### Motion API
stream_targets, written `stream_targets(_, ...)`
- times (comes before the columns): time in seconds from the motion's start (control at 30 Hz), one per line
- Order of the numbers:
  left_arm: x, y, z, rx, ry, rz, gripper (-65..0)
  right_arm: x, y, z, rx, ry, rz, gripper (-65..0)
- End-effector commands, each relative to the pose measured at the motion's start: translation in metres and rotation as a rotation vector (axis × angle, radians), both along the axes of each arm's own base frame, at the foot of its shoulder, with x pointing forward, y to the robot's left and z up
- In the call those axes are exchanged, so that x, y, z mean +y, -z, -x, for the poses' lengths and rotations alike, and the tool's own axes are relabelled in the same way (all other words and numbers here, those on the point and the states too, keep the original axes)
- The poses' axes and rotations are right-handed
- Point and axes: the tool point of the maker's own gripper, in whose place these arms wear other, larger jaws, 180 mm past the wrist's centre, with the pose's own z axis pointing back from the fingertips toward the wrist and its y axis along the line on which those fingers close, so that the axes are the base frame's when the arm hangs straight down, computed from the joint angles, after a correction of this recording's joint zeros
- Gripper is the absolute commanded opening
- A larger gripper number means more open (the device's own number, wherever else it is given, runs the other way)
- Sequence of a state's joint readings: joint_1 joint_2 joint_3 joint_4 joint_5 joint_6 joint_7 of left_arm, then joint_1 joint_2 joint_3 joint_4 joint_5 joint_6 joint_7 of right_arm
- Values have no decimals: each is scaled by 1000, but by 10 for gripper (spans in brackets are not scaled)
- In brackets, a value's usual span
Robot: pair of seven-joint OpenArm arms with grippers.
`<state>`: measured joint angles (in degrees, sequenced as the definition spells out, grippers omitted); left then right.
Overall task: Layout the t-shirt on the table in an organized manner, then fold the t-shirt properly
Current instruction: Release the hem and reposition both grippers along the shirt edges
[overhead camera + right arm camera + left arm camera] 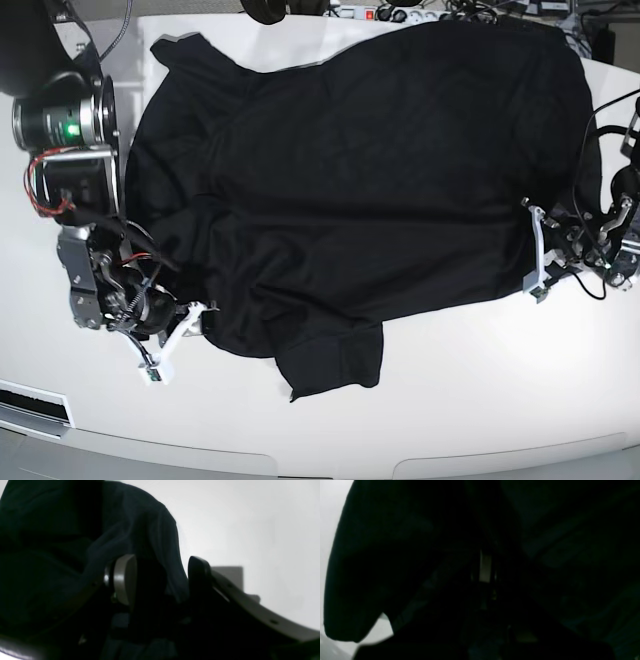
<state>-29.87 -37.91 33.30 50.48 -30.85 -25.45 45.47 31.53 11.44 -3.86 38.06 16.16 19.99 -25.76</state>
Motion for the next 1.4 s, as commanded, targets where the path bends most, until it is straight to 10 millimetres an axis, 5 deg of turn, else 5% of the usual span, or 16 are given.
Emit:
stream_targets(0.0,-5,-4,-5,-13,-3,28,-650,-7,-19,-19,-62,25,3,-305)
stream_targets(0.33,-5,-4,-5,-10,-2,26,-650,-14,29,14,-56,88,32,-329)
stream_targets(0.4,-5,-4,-4,-10,-2,27,-650,-11,30,16,-64,78,23,-416)
stream_targets(0.5,-5,-4,-5,-11,-2,27,-650,-14,28,14,-88,88,24,-649)
stream_targets(0.7,-5,-6,-8,-22,-1,28,-650,-32,-6,-9,-172,118,77,-650)
stream_targets(0.8,-5,-8,-11,-28,0,28,-650,-62,-19,-13,-154,215,198,-650)
stream_targets(1.07,-5,-28,-35,-84,0,28,-650,-127,-34,4,-72,534,405,-650)
stream_targets(1.3,-7,-55,-66,-168,5,38,-650,-130,-37,3,-80,532,424,-650)
stream_targets(1.37,-9,-65,-80,-227,27,40,-650,-127,-40,-2,-88,498,422,-566)
